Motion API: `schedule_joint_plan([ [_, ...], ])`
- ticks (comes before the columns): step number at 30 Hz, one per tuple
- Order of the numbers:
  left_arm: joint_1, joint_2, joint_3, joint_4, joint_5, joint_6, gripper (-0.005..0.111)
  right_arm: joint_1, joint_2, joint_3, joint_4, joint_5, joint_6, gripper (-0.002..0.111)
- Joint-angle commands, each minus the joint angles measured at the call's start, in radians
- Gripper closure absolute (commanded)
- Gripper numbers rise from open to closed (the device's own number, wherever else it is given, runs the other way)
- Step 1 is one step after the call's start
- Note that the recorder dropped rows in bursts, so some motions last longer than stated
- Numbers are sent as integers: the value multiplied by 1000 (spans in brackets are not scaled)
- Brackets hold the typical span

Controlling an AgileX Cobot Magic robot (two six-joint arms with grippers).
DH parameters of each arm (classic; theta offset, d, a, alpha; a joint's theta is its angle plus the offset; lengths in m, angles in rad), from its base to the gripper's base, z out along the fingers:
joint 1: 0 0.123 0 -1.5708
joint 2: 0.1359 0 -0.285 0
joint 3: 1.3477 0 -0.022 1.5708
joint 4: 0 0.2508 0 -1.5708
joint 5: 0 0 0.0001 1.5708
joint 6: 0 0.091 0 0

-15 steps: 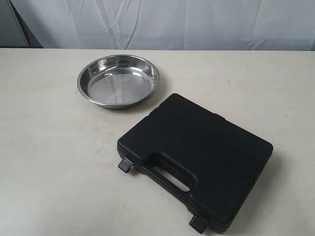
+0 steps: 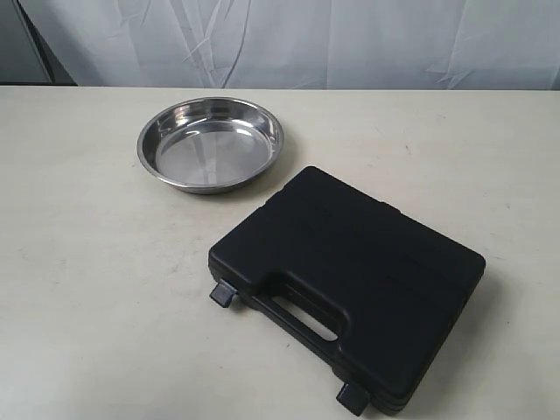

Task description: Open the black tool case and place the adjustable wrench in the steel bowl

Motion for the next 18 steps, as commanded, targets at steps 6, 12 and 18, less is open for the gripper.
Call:
schedule_joint_plan([
  [6,-1,4,-2,-2,-6,-1,106,-6,-6,2,-9,-30,0,108],
  [12,-1,4,-2,-2,-6,-1,106,-6,-6,2,307,-331,86,108],
  [18,-1,4,-2,-2,-6,-1,106,-6,-6,-1,874,-398,193,108],
])
